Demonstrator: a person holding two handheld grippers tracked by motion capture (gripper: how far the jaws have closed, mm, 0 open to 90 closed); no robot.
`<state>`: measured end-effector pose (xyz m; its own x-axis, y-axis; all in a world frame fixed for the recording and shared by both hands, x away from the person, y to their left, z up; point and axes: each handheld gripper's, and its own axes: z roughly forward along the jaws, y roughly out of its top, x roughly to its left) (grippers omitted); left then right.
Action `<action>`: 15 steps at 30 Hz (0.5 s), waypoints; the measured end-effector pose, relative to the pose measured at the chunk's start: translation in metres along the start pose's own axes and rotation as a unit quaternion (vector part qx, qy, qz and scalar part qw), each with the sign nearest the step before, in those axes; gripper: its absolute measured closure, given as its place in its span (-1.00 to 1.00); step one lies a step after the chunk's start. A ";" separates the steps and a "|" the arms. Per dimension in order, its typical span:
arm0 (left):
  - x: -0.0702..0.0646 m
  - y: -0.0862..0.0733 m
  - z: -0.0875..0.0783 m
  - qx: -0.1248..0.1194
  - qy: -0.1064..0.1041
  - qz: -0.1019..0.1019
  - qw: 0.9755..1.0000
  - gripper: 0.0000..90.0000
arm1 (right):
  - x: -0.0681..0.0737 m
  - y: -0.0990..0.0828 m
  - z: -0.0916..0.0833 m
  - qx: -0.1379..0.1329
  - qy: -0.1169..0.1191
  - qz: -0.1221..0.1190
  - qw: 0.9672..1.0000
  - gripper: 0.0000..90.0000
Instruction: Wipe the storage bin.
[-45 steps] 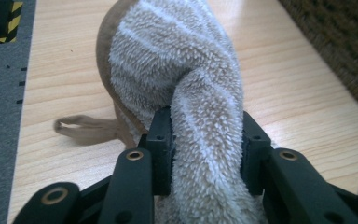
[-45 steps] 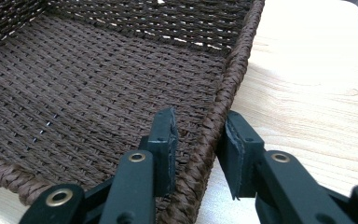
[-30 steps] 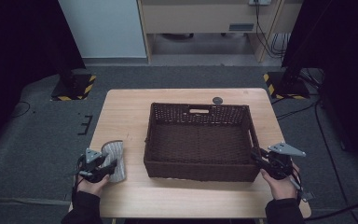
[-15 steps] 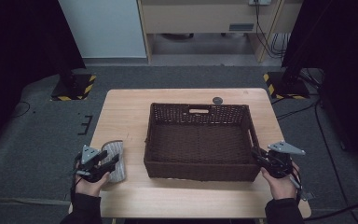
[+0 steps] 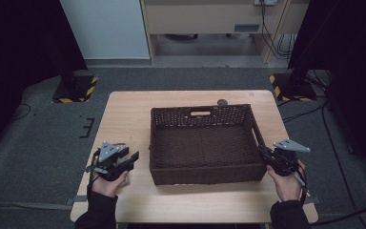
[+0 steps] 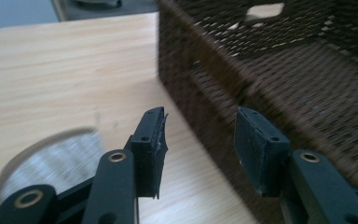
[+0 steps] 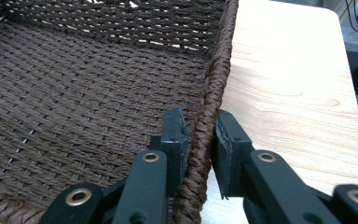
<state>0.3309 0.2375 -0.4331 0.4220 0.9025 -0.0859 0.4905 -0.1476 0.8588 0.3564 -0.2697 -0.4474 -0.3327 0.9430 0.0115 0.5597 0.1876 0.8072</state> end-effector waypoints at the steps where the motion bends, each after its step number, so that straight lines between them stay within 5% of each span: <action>1: -0.005 0.003 0.003 0.000 -0.005 0.005 1.000 0.18 | -0.001 0.001 0.001 0.001 0.001 -0.001 1.000 0.69; 10: -0.031 0.010 0.023 0.020 -0.029 0.016 0.999 0.25 | -0.002 0.001 0.002 -0.005 0.002 0.005 1.000 0.68; 15: -0.034 0.005 0.029 0.031 -0.031 0.024 0.999 0.36 | -0.004 0.000 -0.005 -0.020 -0.001 0.009 1.000 0.46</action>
<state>0.3418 0.1942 -0.4403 0.4911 0.8675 -0.0789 0.5146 -0.2159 0.8298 0.3537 -0.2748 -0.4443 -0.3215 0.9466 0.0260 0.5344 0.1587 0.8302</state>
